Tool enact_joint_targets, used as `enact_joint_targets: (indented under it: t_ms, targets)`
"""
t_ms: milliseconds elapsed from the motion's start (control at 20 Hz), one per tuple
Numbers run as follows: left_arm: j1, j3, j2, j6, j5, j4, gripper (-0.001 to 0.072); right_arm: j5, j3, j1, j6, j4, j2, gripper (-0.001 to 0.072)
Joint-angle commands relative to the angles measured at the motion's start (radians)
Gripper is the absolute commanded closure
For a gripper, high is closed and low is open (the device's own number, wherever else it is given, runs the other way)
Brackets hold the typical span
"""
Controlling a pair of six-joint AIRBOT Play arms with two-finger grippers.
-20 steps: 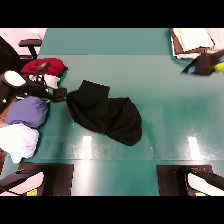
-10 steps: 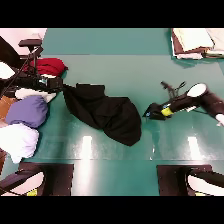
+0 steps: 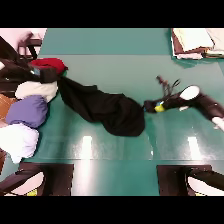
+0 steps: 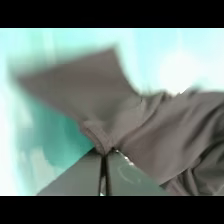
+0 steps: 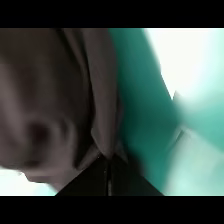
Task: Fold the shirts.
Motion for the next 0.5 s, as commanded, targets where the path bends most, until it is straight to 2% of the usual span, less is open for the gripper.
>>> enact_joint_targets:
  t_ms: [0, 100, 250, 450]
  targets:
    - [0.0, 0.214, 0.08, -0.001, -0.011, 0.014, 0.0685, 0.147, 0.223, -0.085, 0.013, -0.192, 0.173, 0.0697]
    - [0.0, 0.369, 0.136, -0.001, -0.03, 0.013, 0.0685, 0.243, 0.396, -0.132, 0.04, -0.266, 0.268, 0.0697]
    - [0.0, 0.549, 0.213, -0.001, -0.047, -0.021, 0.0685, 0.338, 0.605, -0.188, 0.054, -0.286, 0.377, 0.0698]
    - [0.0, 0.717, 0.268, -0.004, -0.06, -0.035, 0.0686, 0.429, 0.758, -0.246, 0.09, -0.287, 0.461, 0.0698]
